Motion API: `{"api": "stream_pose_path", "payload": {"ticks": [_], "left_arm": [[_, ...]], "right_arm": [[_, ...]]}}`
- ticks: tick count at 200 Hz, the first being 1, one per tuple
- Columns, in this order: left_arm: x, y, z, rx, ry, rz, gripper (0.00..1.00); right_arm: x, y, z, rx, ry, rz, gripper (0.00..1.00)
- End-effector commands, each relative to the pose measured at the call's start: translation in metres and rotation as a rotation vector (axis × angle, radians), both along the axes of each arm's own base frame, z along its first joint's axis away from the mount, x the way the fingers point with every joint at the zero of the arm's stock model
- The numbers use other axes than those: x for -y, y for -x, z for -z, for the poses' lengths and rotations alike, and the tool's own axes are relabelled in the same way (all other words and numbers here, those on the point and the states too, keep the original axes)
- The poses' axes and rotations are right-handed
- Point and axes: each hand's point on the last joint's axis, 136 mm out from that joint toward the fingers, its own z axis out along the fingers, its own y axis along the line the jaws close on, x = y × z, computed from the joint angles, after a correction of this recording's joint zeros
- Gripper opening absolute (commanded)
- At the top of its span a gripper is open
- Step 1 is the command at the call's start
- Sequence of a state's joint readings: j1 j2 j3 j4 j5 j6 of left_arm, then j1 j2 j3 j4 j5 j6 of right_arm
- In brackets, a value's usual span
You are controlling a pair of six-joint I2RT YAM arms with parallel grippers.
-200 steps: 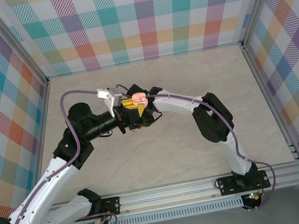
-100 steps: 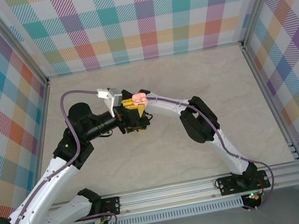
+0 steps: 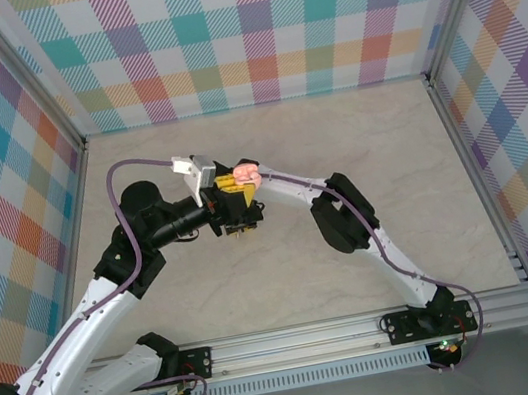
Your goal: Insert wireless bluetooth earbuds into charging case
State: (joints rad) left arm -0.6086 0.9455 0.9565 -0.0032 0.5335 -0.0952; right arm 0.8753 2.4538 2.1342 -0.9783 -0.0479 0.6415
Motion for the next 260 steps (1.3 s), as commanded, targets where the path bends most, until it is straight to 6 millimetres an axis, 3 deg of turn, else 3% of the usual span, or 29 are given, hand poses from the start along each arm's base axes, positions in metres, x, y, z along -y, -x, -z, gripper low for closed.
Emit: {"api": "stream_pose_path", "payload": {"ticks": [1, 54, 102, 151, 201, 231, 260], "left_arm": [[0.004, 0.008, -0.008, 0.024, 0.006, 0.037, 0.14], [0.005, 0.006, -0.007, 0.017, 0.007, 0.034, 0.14], [0.006, 0.004, -0.005, 0.008, 0.004, 0.034, 0.14], [0.008, 0.002, -0.003, -0.001, 0.001, 0.035, 0.13], [0.010, 0.000, -0.001, -0.013, -0.004, 0.034, 0.13], [0.010, 0.000, -0.001, -0.015, -0.007, 0.032, 0.13], [0.010, 0.000, 0.000, -0.017, -0.008, 0.034, 0.13]], "right_arm": [[0.023, 0.005, 0.019, -0.024, 0.122, 0.004, 0.25], [0.062, -0.002, 0.017, -0.006, 0.183, 0.031, 0.20], [0.120, -0.005, 0.014, -0.004, 0.214, 0.089, 0.20], [0.174, 0.006, 0.015, -0.017, 0.275, 0.092, 0.21], [0.172, 0.006, 0.011, -0.020, 0.250, 0.075, 0.22], [0.164, 0.000, 0.000, -0.004, 0.219, 0.072, 0.31], [0.160, -0.004, -0.006, 0.001, 0.210, 0.068, 0.34]]}}
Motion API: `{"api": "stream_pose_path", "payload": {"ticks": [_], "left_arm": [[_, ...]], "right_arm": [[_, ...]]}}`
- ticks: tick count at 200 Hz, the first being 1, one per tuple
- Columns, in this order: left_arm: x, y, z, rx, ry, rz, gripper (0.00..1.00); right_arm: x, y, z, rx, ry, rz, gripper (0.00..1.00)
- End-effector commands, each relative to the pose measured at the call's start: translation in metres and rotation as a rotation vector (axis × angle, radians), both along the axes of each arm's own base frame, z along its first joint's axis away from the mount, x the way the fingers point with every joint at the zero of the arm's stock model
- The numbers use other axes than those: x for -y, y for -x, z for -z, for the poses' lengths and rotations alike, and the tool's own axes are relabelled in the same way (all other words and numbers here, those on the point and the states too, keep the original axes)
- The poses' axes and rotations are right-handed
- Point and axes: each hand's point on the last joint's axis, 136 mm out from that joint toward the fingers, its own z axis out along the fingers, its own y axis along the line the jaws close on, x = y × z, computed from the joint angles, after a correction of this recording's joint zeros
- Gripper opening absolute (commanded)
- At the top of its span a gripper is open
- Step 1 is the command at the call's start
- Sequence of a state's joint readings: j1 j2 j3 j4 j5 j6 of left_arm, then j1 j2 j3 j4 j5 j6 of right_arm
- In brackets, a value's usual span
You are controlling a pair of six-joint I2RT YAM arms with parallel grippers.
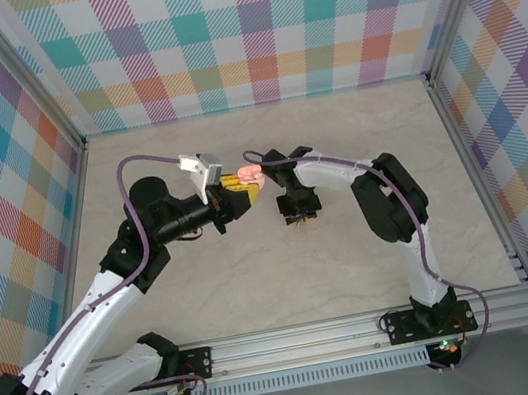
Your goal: Insert wireless bluetooth earbuds into charging case
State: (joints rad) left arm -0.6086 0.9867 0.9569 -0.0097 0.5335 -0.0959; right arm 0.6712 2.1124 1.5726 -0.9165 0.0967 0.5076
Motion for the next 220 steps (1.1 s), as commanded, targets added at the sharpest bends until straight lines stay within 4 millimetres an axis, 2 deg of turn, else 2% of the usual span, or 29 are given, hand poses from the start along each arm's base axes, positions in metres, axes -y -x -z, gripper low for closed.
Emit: {"api": "stream_pose_path", "payload": {"ticks": [1, 98, 160, 220], "left_arm": [[0.004, 0.008, -0.014, 0.022, 0.019, 0.033, 0.13], [0.004, 0.008, -0.013, 0.021, 0.015, 0.033, 0.13], [0.004, 0.007, -0.012, 0.017, 0.014, 0.032, 0.13], [0.004, 0.006, -0.009, 0.011, 0.011, 0.028, 0.13]], "right_arm": [[-0.004, -0.003, -0.008, -0.006, -0.006, -0.018, 0.34], [0.001, -0.003, 0.000, -0.029, 0.051, 0.038, 0.34], [-0.016, -0.003, -0.001, -0.023, -0.012, -0.021, 0.33], [-0.019, -0.002, -0.002, -0.014, -0.006, -0.062, 0.31]]}}
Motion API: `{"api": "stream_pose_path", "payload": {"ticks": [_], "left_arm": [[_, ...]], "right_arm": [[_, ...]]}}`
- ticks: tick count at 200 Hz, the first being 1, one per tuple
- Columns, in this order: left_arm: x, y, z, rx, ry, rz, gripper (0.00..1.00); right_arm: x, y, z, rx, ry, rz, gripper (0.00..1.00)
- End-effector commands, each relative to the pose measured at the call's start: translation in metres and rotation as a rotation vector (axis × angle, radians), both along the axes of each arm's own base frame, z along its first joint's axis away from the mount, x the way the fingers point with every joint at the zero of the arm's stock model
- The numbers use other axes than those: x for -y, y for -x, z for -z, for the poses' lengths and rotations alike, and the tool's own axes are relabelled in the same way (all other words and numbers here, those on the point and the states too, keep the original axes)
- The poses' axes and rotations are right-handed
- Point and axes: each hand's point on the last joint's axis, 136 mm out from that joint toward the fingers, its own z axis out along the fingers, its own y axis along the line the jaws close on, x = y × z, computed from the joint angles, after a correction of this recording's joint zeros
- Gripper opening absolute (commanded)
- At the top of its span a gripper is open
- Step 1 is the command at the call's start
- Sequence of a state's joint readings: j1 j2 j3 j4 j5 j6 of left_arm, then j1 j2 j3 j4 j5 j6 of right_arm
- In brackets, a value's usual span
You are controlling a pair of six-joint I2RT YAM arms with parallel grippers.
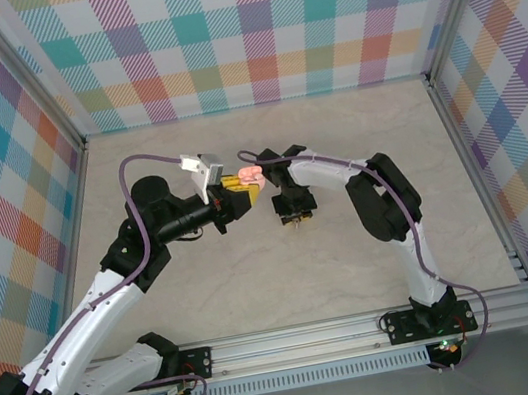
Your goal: Insert wireless bluetooth earbuds into charging case
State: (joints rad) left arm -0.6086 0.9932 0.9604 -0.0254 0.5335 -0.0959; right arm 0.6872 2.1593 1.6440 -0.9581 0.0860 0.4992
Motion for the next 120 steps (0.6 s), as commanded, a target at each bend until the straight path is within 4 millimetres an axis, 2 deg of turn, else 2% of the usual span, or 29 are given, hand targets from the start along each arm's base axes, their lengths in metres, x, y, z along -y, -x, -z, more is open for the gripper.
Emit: {"api": "stream_pose_path", "payload": {"ticks": [1, 43, 89, 120], "left_arm": [[0.004, 0.007, -0.013, 0.027, 0.022, 0.029, 0.13], [0.004, 0.008, -0.014, 0.027, 0.023, 0.030, 0.13], [0.004, 0.008, -0.013, 0.026, 0.023, 0.031, 0.13], [0.003, 0.008, -0.012, 0.025, 0.021, 0.030, 0.13]], "right_arm": [[-0.007, -0.001, -0.003, 0.007, -0.009, -0.037, 0.31], [0.005, 0.000, 0.003, 0.005, 0.058, -0.022, 0.30], [0.008, 0.004, 0.012, -0.023, 0.076, -0.002, 0.30], [0.007, 0.005, 0.013, -0.026, 0.070, 0.002, 0.25]]}}
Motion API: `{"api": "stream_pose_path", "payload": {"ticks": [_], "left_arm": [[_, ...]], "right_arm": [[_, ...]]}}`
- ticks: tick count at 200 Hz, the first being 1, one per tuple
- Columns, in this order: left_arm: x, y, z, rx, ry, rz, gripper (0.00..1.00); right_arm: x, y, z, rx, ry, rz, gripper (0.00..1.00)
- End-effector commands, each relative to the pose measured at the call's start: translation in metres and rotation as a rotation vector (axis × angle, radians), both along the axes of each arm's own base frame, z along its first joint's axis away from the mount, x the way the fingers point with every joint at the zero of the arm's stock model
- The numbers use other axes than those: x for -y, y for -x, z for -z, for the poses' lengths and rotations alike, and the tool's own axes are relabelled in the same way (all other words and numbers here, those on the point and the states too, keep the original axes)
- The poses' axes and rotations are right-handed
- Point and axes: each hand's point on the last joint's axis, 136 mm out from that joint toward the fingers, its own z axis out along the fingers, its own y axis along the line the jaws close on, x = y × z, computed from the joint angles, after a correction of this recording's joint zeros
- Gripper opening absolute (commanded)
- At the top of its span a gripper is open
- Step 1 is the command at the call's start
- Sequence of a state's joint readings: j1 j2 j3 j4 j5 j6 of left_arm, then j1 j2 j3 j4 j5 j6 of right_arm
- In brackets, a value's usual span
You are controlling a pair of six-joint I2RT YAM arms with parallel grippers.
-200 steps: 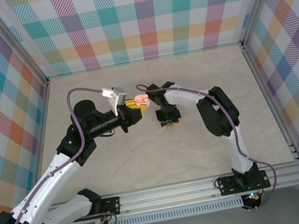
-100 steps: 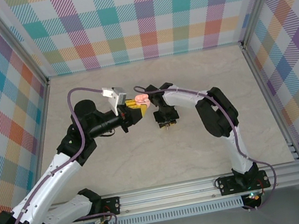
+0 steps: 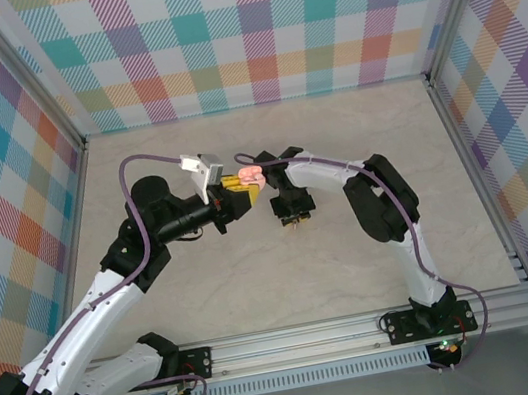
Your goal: Insert wireless bluetooth earbuds into charging case
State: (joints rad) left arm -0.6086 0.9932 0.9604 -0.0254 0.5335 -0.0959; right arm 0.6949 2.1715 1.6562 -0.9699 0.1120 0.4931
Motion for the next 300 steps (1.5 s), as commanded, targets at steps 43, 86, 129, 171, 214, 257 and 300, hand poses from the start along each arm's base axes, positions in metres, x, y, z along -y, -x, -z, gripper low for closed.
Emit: {"api": "stream_pose_path", "payload": {"ticks": [43, 86, 129, 171, 214, 257, 300], "left_arm": [[0.001, 0.003, -0.008, 0.011, 0.007, -0.008, 0.13], [-0.002, -0.008, 0.001, -0.014, -0.021, -0.060, 0.12], [-0.005, -0.022, 0.016, -0.072, -0.053, -0.131, 0.12], [-0.007, -0.041, 0.040, -0.165, -0.085, -0.206, 0.12], [-0.012, -0.062, 0.081, -0.297, -0.127, -0.275, 0.11], [-0.010, -0.073, 0.124, -0.426, -0.170, -0.267, 0.10], [-0.005, -0.077, 0.160, -0.464, -0.215, -0.247, 0.10]], "right_arm": [[0.003, 0.001, 0.002, 0.011, 0.005, 0.019, 0.22], [0.000, -0.003, -0.006, 0.037, -0.101, 0.042, 0.21], [0.004, -0.005, -0.009, 0.038, -0.208, 0.081, 0.19], [0.015, -0.007, -0.014, 0.055, -0.263, 0.111, 0.17], [0.025, -0.007, -0.018, 0.059, -0.345, 0.152, 0.17], [0.035, -0.007, -0.024, 0.070, -0.424, 0.189, 0.16], [0.043, -0.005, -0.045, 0.110, -0.478, 0.189, 0.16]]}}
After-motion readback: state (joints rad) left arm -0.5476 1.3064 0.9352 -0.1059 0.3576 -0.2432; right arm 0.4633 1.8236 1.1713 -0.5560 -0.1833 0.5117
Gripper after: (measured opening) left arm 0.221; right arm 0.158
